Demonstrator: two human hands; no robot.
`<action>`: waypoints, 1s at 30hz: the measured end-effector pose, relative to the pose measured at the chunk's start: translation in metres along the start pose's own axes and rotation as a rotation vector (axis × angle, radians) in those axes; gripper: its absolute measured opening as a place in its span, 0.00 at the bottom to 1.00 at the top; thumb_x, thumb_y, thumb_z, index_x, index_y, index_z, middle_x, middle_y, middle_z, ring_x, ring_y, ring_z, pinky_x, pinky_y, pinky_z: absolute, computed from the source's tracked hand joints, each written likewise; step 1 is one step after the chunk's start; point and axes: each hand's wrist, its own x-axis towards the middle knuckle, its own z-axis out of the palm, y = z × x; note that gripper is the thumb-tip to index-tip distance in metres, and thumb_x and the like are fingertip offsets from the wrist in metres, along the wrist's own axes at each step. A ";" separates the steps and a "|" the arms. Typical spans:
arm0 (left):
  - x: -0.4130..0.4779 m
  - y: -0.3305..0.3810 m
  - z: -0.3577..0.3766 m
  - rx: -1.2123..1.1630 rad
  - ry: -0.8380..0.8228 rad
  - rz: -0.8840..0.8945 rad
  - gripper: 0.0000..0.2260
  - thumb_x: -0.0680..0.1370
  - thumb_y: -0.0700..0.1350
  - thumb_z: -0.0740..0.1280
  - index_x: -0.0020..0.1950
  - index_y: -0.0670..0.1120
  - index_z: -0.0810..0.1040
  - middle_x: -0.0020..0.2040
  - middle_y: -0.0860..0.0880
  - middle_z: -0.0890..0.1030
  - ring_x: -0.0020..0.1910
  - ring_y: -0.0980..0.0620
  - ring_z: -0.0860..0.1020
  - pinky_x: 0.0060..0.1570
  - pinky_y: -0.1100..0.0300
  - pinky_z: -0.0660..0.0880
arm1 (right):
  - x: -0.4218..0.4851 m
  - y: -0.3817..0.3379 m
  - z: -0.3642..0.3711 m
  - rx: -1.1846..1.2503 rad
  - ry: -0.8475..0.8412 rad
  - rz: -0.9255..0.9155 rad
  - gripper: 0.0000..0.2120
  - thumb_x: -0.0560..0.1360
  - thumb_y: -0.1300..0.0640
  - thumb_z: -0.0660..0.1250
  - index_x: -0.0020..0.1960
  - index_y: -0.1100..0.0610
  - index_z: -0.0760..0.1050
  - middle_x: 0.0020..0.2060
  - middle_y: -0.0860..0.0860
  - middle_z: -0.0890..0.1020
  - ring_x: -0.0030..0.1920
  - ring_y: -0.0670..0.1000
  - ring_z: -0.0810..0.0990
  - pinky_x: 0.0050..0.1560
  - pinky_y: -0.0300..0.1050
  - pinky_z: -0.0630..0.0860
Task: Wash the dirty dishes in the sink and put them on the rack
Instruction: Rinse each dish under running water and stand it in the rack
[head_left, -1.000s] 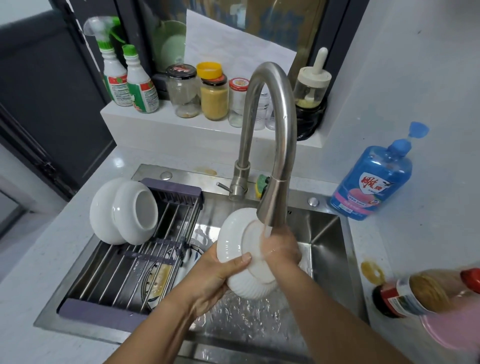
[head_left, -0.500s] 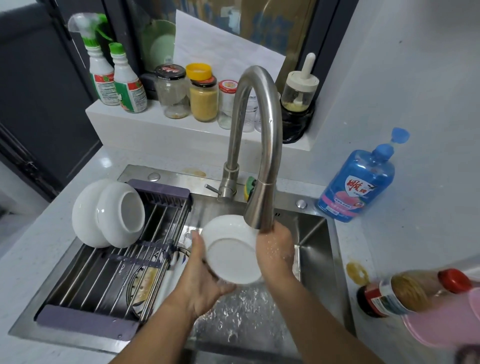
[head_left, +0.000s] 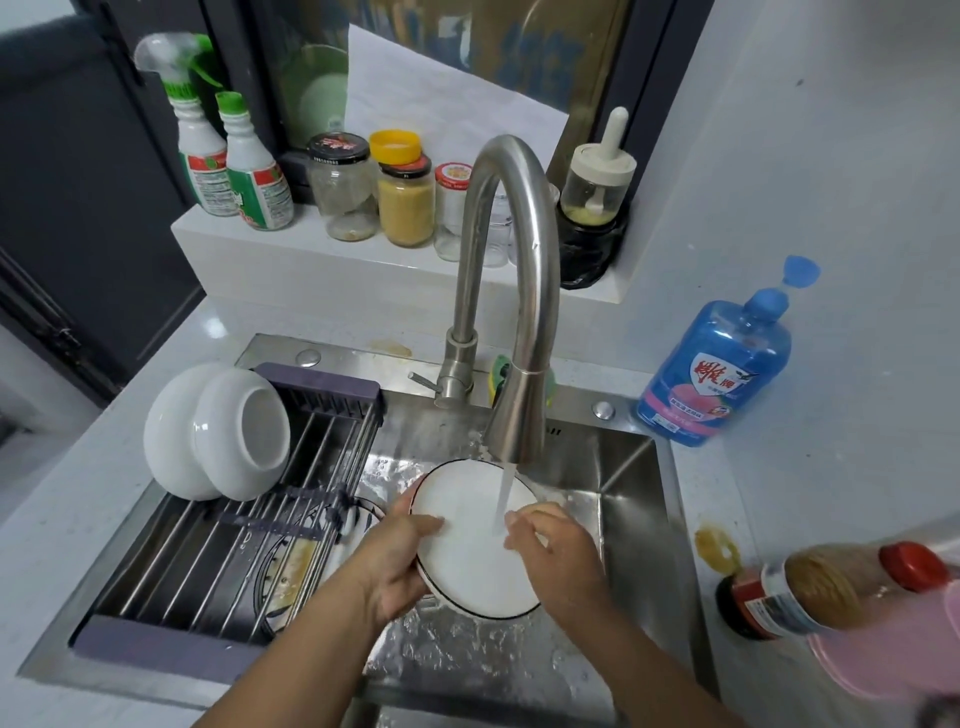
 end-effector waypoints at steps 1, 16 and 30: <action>-0.002 -0.003 0.003 -0.006 -0.003 0.046 0.19 0.84 0.36 0.59 0.71 0.52 0.73 0.61 0.38 0.83 0.53 0.37 0.82 0.43 0.44 0.83 | 0.002 0.005 0.003 -0.074 -0.032 -0.013 0.14 0.82 0.53 0.64 0.44 0.57 0.83 0.50 0.45 0.81 0.53 0.42 0.78 0.59 0.46 0.76; 0.002 -0.009 0.010 -0.143 -0.056 0.014 0.33 0.80 0.66 0.59 0.68 0.39 0.76 0.60 0.36 0.83 0.57 0.39 0.84 0.57 0.47 0.80 | -0.020 -0.057 0.018 -0.426 -0.576 -0.344 0.22 0.87 0.49 0.45 0.80 0.46 0.59 0.79 0.43 0.63 0.78 0.39 0.55 0.80 0.43 0.42; 0.001 0.002 0.024 -0.064 0.283 0.386 0.04 0.84 0.45 0.64 0.57 0.45 0.75 0.49 0.47 0.82 0.43 0.46 0.82 0.38 0.55 0.81 | 0.006 -0.011 -0.016 -0.469 0.249 -0.290 0.07 0.79 0.50 0.68 0.54 0.52 0.76 0.56 0.46 0.76 0.54 0.47 0.75 0.52 0.43 0.74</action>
